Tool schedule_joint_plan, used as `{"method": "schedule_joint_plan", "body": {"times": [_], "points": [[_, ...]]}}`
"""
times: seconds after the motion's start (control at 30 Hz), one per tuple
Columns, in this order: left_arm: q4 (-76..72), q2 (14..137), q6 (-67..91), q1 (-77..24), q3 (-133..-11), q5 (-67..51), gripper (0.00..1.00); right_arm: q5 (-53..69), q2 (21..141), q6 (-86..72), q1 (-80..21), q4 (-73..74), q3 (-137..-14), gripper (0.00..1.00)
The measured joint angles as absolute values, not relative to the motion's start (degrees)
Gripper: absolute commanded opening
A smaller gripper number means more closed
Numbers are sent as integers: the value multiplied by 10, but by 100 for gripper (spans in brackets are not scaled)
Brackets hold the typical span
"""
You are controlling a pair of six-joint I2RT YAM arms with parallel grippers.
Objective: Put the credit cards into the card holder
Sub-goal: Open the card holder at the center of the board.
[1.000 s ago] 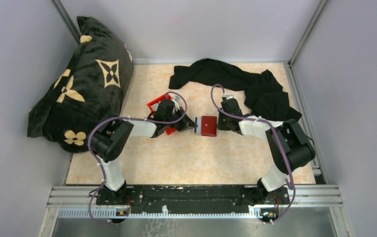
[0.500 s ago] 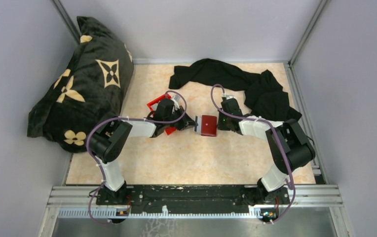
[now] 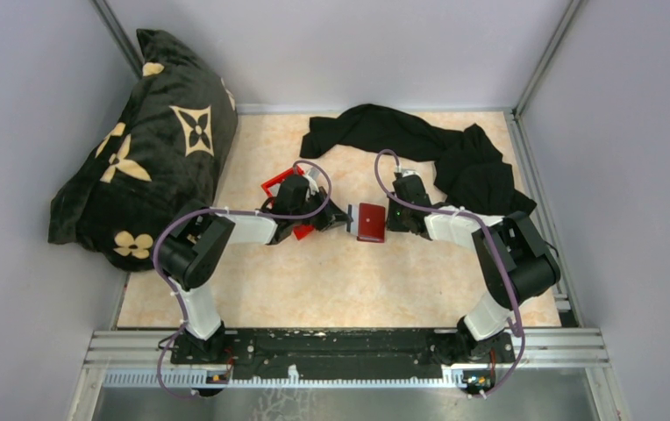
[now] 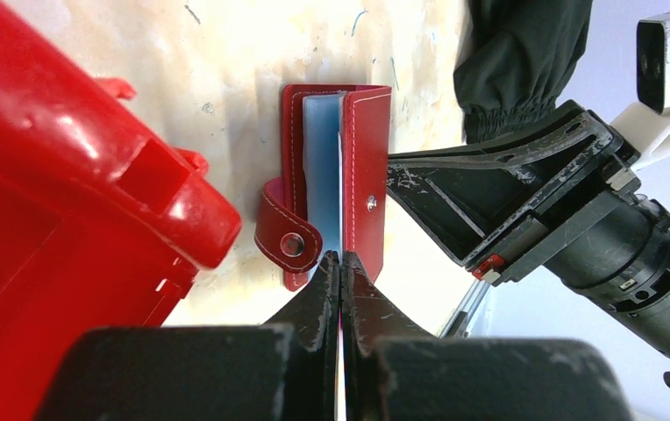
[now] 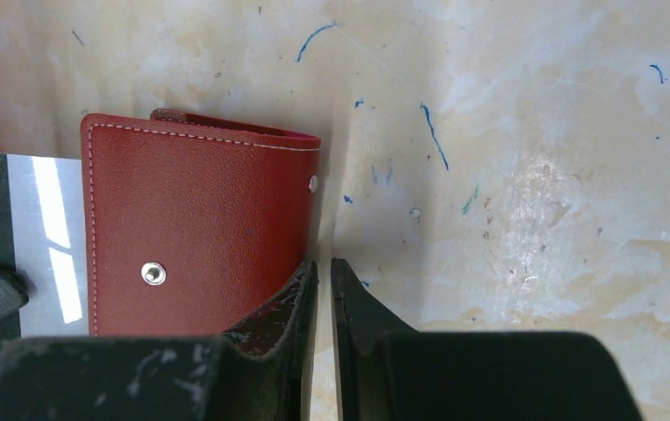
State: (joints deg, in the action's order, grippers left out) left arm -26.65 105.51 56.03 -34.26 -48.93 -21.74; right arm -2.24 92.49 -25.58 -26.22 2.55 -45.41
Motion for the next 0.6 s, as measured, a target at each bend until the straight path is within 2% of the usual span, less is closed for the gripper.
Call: {"method": "schedule_joint_plan", "body": {"times": [0.6], "points": [[-299,1062,579,-356,-489,-226,0,-8,932,-256,-269,23,-459,11]]}}
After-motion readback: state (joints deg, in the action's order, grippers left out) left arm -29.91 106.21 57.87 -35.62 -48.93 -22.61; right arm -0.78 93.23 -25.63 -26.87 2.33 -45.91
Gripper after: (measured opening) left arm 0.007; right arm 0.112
